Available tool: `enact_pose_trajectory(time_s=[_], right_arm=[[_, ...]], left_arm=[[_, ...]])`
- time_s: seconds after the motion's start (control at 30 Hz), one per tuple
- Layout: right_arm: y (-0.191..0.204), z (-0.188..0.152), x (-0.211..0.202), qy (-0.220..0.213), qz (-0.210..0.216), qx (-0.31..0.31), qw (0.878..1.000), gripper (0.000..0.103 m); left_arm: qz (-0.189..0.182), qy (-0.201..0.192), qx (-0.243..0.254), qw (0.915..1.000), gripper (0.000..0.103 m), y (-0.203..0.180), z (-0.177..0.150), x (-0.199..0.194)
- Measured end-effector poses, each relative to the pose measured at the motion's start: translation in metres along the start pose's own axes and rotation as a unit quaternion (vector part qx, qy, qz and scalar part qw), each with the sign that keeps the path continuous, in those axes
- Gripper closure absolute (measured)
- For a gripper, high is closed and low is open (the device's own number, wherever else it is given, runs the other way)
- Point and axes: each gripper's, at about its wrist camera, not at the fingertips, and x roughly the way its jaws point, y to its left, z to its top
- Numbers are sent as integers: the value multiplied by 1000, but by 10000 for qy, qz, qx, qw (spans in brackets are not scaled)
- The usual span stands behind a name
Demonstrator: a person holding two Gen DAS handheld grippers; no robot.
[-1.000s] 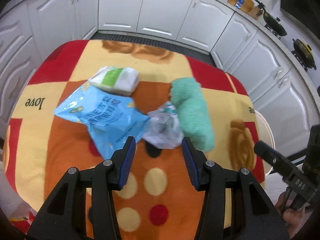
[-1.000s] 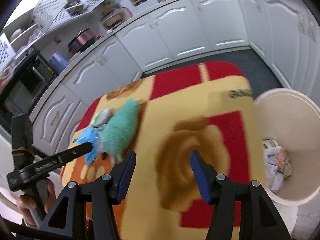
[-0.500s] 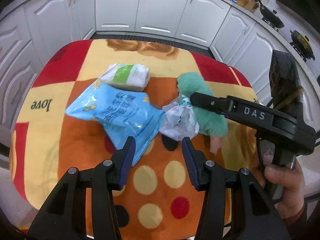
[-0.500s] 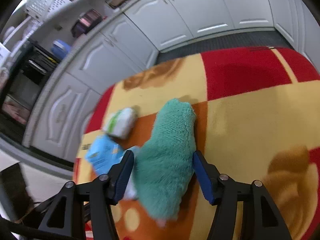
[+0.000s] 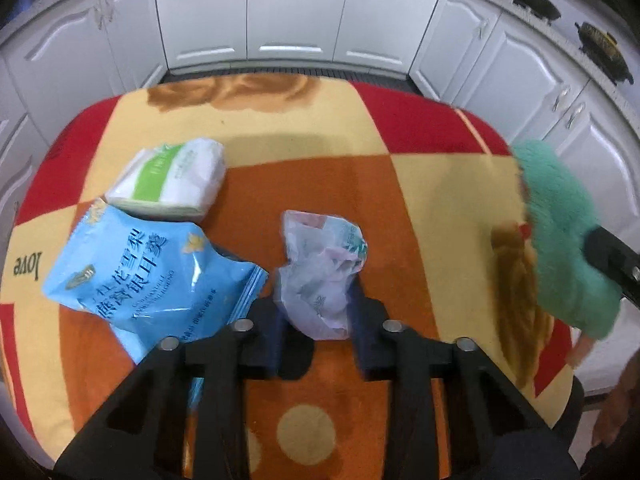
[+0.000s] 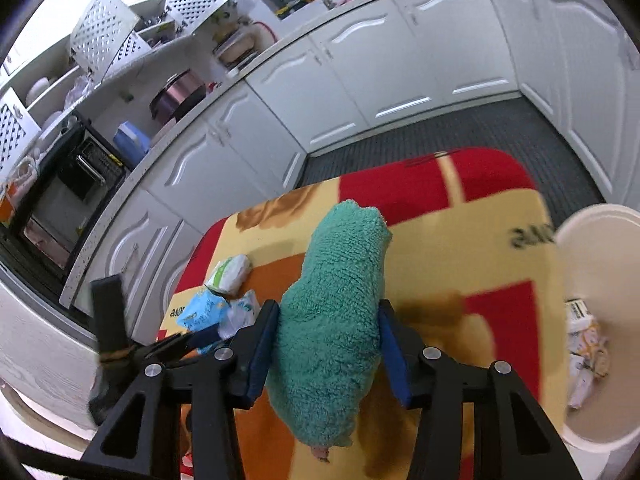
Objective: Collect trash
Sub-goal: 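Grasp the clear plastic wrapper with the left tool while the right tool grasps the green towel, then carry the wrapper and green towel over the beige bucket with both tools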
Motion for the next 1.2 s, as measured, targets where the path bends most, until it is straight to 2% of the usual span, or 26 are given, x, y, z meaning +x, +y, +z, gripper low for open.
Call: enact_pose_trajectory(time_s=[0.2,0.5,1.2], right_arm=[[-10,-13,-22,-116,-22,45,9999,56],[-19,-20,-50,-374,-98,91,9992,56],[-100,-36,-113,-781,-698,759,9916,56]], left_arm=[[-394,-177,26,9991,84,-6,-5,-31],[-595,-564,507,9953,84,-60,-13,-71],[-976,-410,1431,9840,84,-194,-9,-41]])
